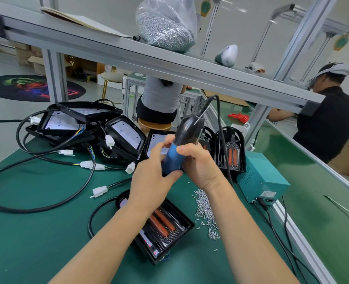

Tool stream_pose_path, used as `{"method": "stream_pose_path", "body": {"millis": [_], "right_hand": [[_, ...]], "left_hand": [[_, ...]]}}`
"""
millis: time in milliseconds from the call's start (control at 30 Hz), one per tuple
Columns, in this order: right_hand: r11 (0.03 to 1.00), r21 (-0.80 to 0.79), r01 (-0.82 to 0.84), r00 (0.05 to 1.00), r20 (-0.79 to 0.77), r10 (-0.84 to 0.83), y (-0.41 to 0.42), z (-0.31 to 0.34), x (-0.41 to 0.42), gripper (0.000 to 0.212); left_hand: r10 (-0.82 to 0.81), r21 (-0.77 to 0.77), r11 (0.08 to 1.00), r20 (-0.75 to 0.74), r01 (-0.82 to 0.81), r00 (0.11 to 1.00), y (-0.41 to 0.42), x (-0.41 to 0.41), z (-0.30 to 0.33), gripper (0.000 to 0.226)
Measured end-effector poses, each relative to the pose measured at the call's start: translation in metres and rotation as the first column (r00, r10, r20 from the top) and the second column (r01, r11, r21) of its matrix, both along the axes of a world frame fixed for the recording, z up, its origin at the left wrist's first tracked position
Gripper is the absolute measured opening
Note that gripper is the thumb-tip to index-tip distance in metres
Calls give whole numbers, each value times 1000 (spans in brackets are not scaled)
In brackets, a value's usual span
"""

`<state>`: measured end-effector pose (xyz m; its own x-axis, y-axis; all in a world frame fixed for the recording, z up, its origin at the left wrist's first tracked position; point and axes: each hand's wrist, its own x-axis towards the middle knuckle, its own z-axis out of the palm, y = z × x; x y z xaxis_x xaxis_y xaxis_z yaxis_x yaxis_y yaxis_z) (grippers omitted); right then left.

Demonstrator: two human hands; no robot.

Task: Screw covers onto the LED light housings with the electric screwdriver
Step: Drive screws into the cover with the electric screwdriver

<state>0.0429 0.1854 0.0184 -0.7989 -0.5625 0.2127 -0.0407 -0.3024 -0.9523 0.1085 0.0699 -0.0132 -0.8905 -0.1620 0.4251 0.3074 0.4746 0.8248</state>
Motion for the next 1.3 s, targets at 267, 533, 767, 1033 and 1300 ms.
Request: {"method": "stream_pose_path", "body": {"millis": [267,533,767,1033,1300], "right_hand": [[708,54,704,688,-299,-662,-28,-22,30,45],[754,32,656,753,-92,-652,-25,-15,24,23],[851,0,525,844,-130,-521,-37,-12,27,33],[835,25,550,821,-199,-535,-37,-12,25,26],[851,-13,525,839,-161,-520,-33,-14,24,17]], "left_hand": [[387,-85,915,-95,-395,917,25,-11,1,19],[29,196,981,-79,-13,996,9,-1,11,44],[-221,624,740,-128,251,967,11,-1,57,33],[-158,618,764,-97,184,983,12,-3,58,38],[-227,660,719,-76,220,971,13,-1,60,43]]}}
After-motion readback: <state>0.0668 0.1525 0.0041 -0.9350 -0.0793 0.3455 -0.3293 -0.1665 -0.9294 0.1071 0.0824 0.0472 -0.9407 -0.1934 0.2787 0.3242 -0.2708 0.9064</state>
